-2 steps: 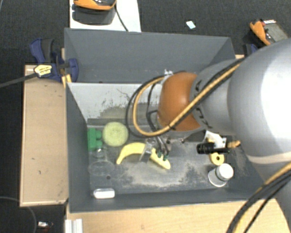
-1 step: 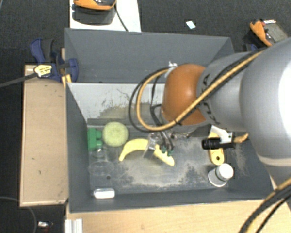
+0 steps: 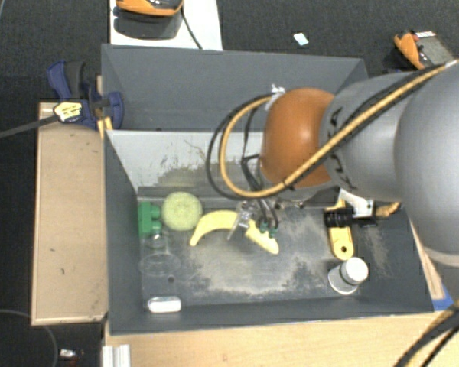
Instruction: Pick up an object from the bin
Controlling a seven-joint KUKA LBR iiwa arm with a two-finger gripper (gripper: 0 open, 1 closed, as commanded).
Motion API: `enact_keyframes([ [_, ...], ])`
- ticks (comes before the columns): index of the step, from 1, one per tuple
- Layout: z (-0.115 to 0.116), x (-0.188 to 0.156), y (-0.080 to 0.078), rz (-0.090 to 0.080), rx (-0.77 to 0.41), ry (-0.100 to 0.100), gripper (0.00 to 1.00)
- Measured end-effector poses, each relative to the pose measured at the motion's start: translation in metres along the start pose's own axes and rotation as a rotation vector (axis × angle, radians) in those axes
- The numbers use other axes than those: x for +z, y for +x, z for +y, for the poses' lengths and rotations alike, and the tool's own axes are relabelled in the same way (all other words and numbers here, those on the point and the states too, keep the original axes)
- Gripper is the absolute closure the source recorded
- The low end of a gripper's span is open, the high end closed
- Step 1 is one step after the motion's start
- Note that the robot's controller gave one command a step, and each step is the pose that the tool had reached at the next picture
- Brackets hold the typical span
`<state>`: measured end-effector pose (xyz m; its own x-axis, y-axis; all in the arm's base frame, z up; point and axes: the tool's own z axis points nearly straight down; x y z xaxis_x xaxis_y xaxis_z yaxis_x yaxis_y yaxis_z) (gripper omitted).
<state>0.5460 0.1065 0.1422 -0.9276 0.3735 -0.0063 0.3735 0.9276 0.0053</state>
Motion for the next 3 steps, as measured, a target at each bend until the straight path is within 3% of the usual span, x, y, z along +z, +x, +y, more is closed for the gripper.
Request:
enact_keyframes([
  [3, 0.001, -0.047, -0.002, -0.005, -0.006, -0.003, 1.0],
])
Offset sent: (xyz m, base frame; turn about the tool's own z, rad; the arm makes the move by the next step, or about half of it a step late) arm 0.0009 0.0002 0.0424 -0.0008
